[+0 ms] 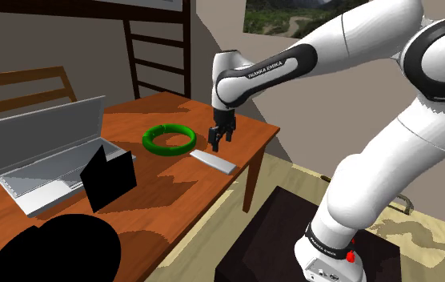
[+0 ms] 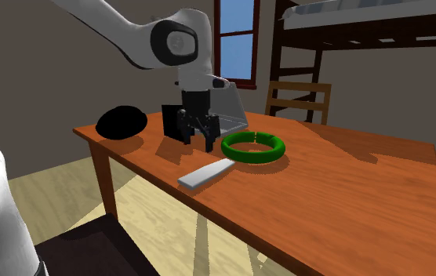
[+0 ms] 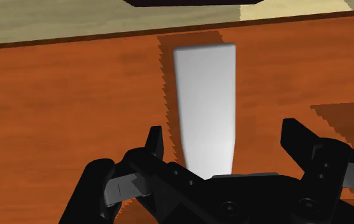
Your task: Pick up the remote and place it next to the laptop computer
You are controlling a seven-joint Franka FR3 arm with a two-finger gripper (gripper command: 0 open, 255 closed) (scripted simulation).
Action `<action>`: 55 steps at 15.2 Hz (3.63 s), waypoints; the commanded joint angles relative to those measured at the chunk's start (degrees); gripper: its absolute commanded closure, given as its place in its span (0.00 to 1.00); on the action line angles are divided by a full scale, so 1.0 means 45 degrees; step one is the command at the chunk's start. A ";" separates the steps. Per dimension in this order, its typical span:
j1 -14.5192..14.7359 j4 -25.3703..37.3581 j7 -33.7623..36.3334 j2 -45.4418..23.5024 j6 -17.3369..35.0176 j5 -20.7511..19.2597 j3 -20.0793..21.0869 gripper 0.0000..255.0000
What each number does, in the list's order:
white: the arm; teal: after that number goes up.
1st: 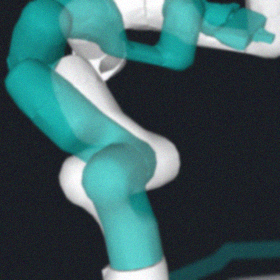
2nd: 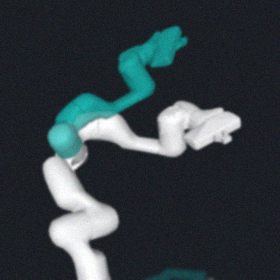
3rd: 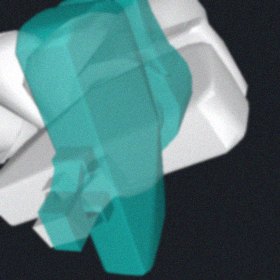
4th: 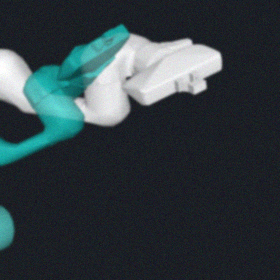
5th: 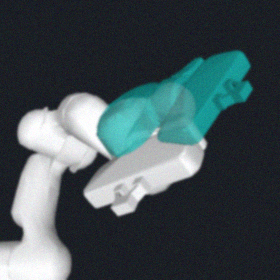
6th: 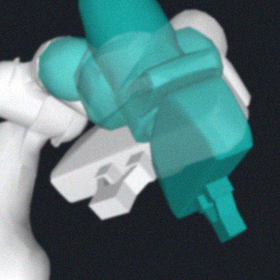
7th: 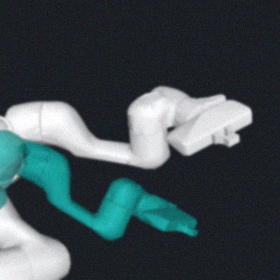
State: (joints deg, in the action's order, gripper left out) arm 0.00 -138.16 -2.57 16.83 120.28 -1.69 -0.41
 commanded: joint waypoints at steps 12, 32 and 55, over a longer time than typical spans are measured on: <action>0.0034 0.0392 -0.0379 -0.3417 0.3167 0.0216 -0.0105 0.00; 0.0034 0.0474 -0.0380 -0.3247 0.2915 0.0215 -0.0105 1.00; 0.0040 0.2637 -0.0401 -0.1371 -0.1125 0.0218 -0.0092 1.00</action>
State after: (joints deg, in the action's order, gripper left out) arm 0.14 -126.82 -4.45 10.39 116.04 -0.72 -0.87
